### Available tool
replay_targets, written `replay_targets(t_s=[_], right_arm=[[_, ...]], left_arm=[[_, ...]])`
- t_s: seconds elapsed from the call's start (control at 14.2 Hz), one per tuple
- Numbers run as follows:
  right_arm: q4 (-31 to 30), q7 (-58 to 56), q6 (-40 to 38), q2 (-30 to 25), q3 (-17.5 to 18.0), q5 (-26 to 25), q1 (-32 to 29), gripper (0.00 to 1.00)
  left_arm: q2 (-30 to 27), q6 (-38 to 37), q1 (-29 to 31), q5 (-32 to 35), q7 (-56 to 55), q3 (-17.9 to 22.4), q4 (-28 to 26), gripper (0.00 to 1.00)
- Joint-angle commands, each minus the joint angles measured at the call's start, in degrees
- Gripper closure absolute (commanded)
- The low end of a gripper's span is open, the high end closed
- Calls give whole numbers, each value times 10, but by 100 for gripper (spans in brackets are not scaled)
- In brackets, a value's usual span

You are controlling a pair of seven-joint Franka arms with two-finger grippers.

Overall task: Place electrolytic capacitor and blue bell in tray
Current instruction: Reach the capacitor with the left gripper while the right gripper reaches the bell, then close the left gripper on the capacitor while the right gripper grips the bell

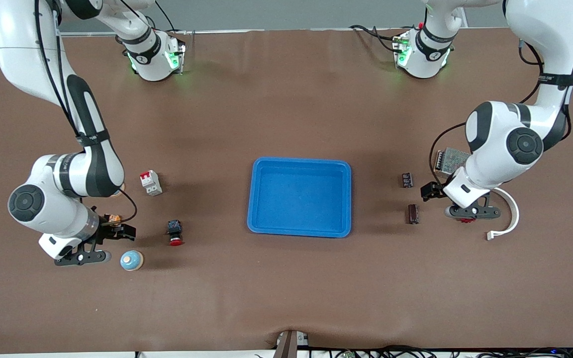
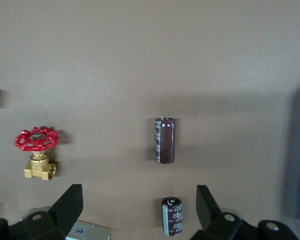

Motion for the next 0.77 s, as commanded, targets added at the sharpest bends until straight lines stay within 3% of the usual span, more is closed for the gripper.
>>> replay_targets(t_s=[0.0, 0.49, 0.7], right_arm=[[23, -8, 30, 34, 1, 5, -2, 0], [80, -16, 39, 91, 1, 4, -2, 0], [82, -17, 91, 116, 1, 5, -2, 0]], left_arm=[[-6, 30, 1, 3, -10, -1, -29, 0], [57, 149, -22, 7, -45, -1, -41, 0], [77, 161, -28, 10, -45, -1, -32, 0]])
